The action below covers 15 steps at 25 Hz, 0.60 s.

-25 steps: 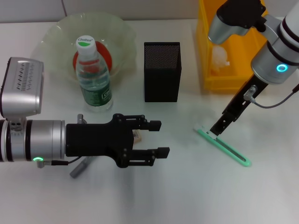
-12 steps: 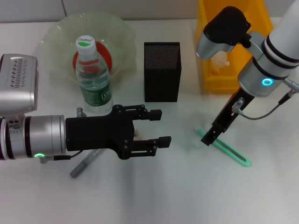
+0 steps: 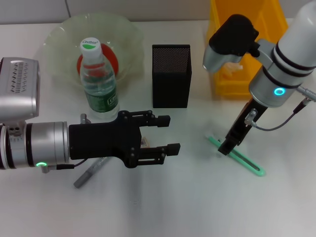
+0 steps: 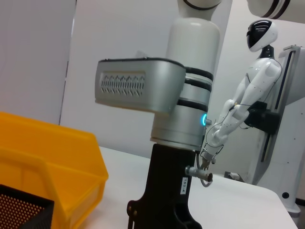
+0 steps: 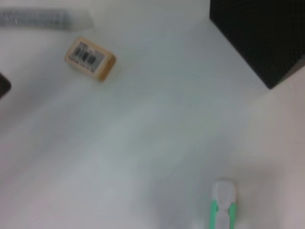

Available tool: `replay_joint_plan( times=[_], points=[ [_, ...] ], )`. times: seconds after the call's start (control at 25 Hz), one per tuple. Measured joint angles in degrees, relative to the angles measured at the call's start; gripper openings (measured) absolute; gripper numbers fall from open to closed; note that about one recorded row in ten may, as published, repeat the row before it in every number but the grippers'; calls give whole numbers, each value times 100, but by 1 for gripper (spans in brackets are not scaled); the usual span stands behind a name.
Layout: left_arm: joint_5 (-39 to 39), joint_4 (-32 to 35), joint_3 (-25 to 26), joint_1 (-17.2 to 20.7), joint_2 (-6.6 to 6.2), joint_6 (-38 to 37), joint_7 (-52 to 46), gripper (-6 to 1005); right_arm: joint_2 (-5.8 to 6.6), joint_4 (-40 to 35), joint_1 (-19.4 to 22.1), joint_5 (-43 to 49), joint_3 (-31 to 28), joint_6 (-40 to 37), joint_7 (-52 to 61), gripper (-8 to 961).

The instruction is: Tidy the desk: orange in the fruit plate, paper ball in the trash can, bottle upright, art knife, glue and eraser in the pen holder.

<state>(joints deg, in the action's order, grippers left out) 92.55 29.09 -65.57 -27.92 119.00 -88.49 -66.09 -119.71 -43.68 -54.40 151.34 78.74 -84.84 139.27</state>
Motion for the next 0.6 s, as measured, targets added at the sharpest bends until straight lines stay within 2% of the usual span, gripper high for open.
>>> replay_joint_plan(
  times=[0.32,0.6],
  points=[
    [0,0,-8,-5,0,52,0,686,-3,9,-10,-9,85,12,18,517],
    [0,0,-5,-3,0,60,0,686,-9,51,-65,-9,98,11,53,479]
  ],
)
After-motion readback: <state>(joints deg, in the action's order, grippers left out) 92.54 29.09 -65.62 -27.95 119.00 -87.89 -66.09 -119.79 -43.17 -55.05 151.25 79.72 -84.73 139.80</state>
